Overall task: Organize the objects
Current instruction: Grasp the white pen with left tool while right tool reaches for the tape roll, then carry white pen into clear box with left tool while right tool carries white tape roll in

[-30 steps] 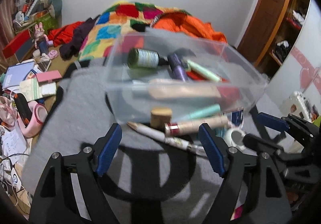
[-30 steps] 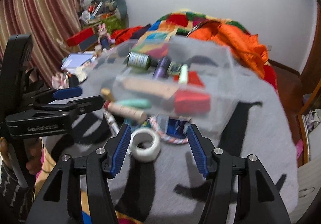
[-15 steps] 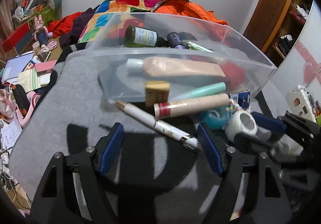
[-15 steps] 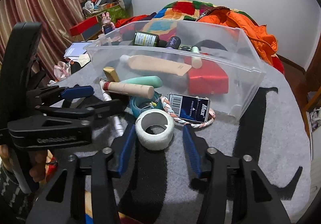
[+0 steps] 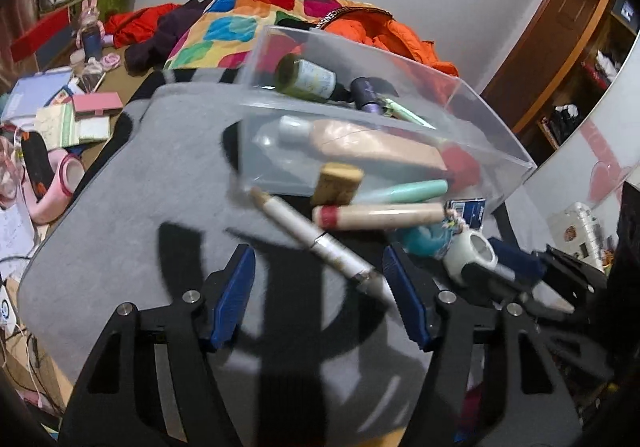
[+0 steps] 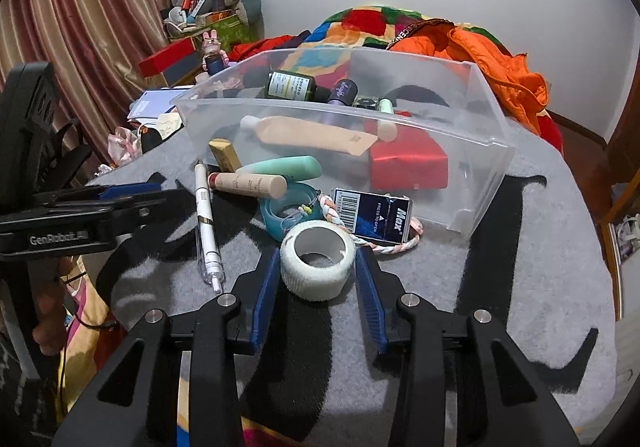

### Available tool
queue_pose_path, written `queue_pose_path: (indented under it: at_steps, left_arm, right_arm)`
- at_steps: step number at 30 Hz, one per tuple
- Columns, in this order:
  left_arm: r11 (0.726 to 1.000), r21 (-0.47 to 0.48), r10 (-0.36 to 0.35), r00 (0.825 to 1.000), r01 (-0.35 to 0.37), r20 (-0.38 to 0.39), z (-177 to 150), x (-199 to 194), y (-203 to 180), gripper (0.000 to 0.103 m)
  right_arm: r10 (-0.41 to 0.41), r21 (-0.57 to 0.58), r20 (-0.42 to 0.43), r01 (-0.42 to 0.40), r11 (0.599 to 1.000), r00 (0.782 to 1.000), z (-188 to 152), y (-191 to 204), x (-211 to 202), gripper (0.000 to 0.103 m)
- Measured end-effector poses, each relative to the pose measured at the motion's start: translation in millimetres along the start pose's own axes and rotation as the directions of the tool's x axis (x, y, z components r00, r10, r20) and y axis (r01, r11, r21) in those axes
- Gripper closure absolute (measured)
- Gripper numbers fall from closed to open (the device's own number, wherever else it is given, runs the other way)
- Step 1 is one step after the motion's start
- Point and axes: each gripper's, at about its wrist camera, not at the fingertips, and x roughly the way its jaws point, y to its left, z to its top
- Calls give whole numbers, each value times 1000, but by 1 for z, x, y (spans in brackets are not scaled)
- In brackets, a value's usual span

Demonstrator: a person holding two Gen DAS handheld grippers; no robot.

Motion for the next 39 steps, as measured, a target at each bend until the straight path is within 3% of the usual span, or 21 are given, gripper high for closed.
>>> queue_pose_path:
  at_steps: [4, 6, 8, 13, 16, 20, 28, 39]
  left_arm:
    - [986, 91, 140, 990, -141, 13, -8, 18, -24, 34]
    - [978, 121, 169, 985, -171, 28, -15, 15, -29, 35]
    - [978, 123, 168, 985, -170, 31, -20, 9, -27, 42]
    - [983, 113, 147, 989, -148, 13, -32, -11, -9, 76]
    - [989, 78, 128, 992, -128, 3, -36, -20, 5, 86]
    - [990, 65, 123, 992, -122, 1, -34, -21, 12, 86]
    - [978, 106, 177, 982, -182, 61, -27, -4, 3, 87]
    - [982, 103, 148, 984, -158, 99, -43, -35, 0, 91]
  right_arm:
    - [-14, 8, -19, 14, 1000, 1000, -2, -1, 7, 60]
    - [-11, 15, -20, 12, 1000, 1000, -3, -3, 9, 59]
    - [-11, 17, -13, 11, 1000, 1000, -3, -3, 9, 59]
    - [-8, 23, 5, 8, 1000, 1000, -5, -4, 7, 60]
    - [-1, 24, 14, 1, 1000, 1000, -7, -5, 3, 63]
    - [7, 19, 19, -7, 1000, 1000, -5, -3, 2, 64]
    - [-5, 24, 7, 5, 1000, 1000, -6, -1, 9, 68]
    - [8, 23, 81, -10, 1000, 997, -6, -1, -29, 68]
